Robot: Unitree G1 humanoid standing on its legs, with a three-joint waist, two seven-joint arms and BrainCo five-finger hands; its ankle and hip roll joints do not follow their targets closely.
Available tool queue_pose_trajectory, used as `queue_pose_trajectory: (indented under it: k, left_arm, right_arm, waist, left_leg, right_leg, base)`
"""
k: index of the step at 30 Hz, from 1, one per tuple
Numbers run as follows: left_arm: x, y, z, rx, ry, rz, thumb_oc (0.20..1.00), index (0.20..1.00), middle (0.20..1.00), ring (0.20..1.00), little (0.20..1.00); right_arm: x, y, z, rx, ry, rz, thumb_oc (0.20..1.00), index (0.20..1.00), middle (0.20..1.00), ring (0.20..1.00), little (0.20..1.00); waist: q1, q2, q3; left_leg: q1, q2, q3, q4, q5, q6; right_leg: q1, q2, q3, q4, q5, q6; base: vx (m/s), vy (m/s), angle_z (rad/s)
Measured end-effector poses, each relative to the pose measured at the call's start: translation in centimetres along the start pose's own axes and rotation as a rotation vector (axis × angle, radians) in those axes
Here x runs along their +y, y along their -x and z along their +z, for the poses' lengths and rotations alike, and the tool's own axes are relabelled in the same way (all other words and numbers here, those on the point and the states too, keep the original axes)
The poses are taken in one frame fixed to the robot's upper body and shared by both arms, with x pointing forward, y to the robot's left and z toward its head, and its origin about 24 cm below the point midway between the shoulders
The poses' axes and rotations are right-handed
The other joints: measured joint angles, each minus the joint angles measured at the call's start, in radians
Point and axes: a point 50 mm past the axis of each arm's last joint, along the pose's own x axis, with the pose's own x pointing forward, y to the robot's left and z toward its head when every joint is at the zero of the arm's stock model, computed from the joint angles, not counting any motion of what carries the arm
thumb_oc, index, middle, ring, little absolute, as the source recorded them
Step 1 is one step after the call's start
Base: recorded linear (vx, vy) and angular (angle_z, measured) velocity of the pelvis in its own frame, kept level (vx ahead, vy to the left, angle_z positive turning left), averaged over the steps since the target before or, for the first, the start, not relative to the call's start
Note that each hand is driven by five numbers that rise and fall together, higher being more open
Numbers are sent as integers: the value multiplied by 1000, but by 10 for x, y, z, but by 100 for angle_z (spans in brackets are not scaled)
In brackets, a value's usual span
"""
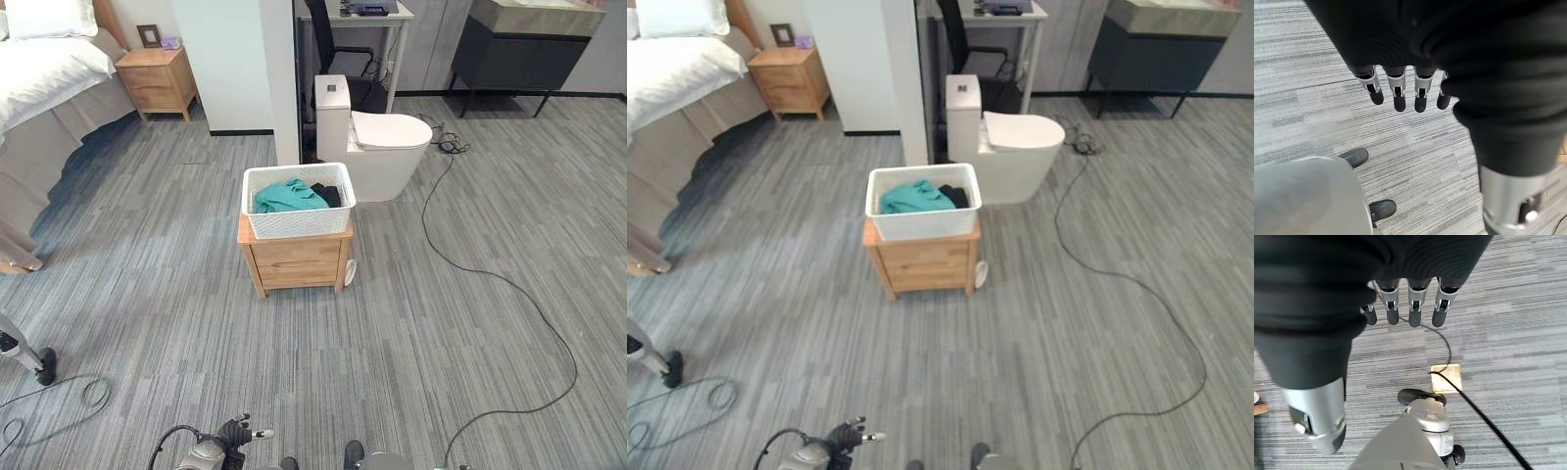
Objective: Grab the laundry basket,head to the washer,open it,put in the laundry and shut it.
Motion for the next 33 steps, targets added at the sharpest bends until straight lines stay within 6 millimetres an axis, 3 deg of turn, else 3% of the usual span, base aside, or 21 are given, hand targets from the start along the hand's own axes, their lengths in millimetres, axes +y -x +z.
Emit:
queue_pose_trajectory:
  k: [4,9,17,19,21,22,26,27,29,33]
  left_arm:
    - [-1,0,-3,3,0,-1,1000,1000,1000,1000,1000]
    - [-1,5,-24,56,47,9,1000,1000,1000,1000,1000]
    - [0,5,-23,48,47,11,1000,1000,1000,1000,1000]
    - [1,4,-21,41,46,12,1000,1000,1000,1000,1000]
    - [5,4,-18,26,54,24,1000,1000,1000,1000,1000]
    - [18,5,-6,-31,51,58,1000,1000,1000,1000,1000]
    - [25,10,11,-151,26,73,1000,1000,1000,1000,1000]
    - [31,18,28,-274,13,85,1000,1000,1000,1000,1000]
    - [39,26,36,-341,16,105,1000,1000,1000,1000,1000]
    - [54,31,35,-356,45,154,1000,1000,1000,1000,1000]
  right_arm:
    - [2,-1,8,-29,4,7,1000,1000,1000,1000,1000]
    - [1,-2,22,-69,1,5,1000,1000,1000,1000,1000]
    - [1,-2,26,-79,42,6,1000,1000,1000,1000,1000]
    - [2,-2,31,-85,45,6,1000,1000,1000,1000,1000]
    - [7,0,56,-192,81,21,1000,1000,1000,1000,1000]
    - [11,6,80,-341,73,39,1000,1000,1000,1000,1000]
    - [1,7,82,-343,65,7,1000,1000,1000,1000,1000]
    - [-1,13,82,-403,58,10,1000,1000,1000,1000,1000]
    - [-1,16,81,-432,35,20,1000,1000,1000,1000,1000]
    - [-2,18,83,-456,4,22,1000,1000,1000,1000,1000]
  waist:
    - [2,8,-5]
    - [4,19,-25]
    - [4,-4,-25]
    - [5,-9,-21]
    - [-3,-18,-17]
    - [-9,-28,-2]
    - [17,-21,14]
    - [8,-20,44]
    - [18,-19,56]
    - [34,-13,65]
  left_leg:
    - [6,0,0,-8,1,2]
    - [29,3,13,-32,1,2]
    - [17,-2,5,-30,-1,5]
    - [13,-6,-1,-31,-1,6]
    - [13,-10,1,-29,-2,7]
    - [11,-12,1,-28,5,14]
    - [12,-28,-4,-18,-3,26]
    - [10,-38,-19,6,-10,35]
    - [-2,-49,-24,26,-18,39]
    - [-21,-55,-37,63,-35,46]
  right_leg:
    - [19,6,0,-39,23,2]
    - [47,18,16,-85,47,8]
    - [43,11,9,-76,42,15]
    - [43,6,-1,-72,40,19]
    - [27,3,2,-55,38,21]
    - [13,-3,5,-29,37,23]
    - [11,-26,-2,9,19,44]
    - [9,-47,-13,44,-3,50]
    - [-5,-61,-14,71,-19,55]
    - [-5,-71,-23,85,-22,59]
  base:
    - [35,23,-1]
    - [40,21,-7]
    - [23,52,2]
    - [1,67,11]
    - [-9,68,0]
    - [8,94,1]
    - [17,82,11]
    - [8,27,29]
    - [40,28,20]
    - [44,5,10]
